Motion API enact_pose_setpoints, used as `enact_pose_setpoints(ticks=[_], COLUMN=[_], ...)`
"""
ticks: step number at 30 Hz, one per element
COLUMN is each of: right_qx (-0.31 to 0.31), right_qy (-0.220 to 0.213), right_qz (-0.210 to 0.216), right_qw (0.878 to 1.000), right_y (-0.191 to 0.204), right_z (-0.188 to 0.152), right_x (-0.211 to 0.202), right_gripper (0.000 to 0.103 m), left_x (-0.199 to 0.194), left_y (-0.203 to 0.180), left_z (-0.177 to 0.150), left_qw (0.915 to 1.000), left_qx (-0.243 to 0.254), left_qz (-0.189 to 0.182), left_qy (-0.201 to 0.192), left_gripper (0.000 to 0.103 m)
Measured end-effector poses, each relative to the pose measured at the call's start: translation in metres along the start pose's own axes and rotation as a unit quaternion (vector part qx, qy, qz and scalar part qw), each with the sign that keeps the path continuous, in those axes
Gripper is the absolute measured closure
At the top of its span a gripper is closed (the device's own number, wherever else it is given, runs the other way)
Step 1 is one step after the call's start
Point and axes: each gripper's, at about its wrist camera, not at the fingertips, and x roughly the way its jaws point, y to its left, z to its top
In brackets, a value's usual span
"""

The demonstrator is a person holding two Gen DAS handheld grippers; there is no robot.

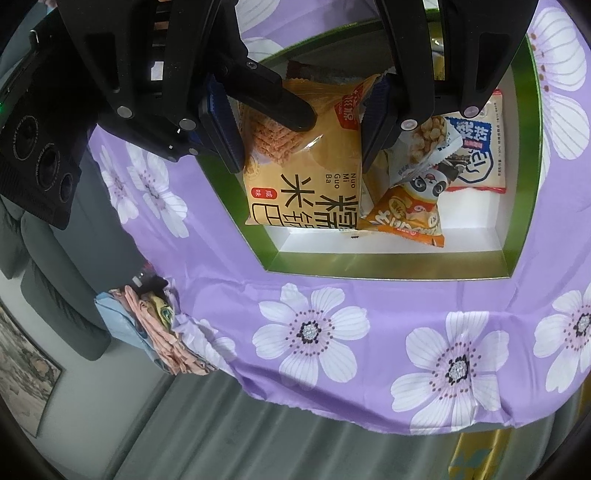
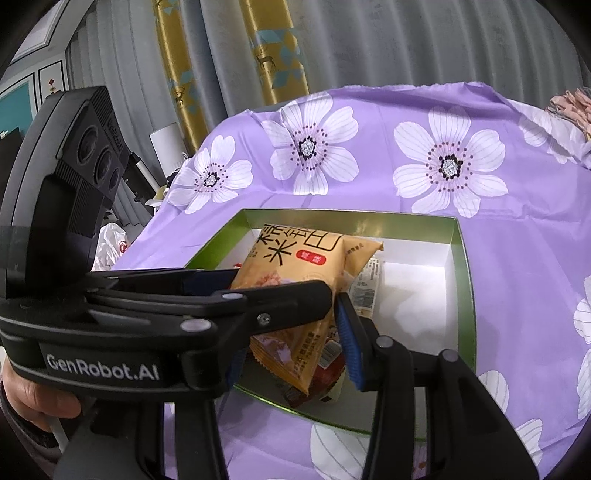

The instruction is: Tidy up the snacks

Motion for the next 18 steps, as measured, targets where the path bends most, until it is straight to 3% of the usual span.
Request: enact_pose_setpoints(ticks=[18], right_qx=[0.0], right_qy=[0.033], right_qz=[0.004], right_qw=[0.999], right_y=[-0.003], right_z=[0.002], right_x=[0.021], right_gripper=[0.058], left_x=[0.016], left_y=[0.015], left_z=[0.0], left_qw=[0.9996], left_qx=[-0.017], left_qz=[0.011], left_qy=[0.019], left_gripper=[0.042])
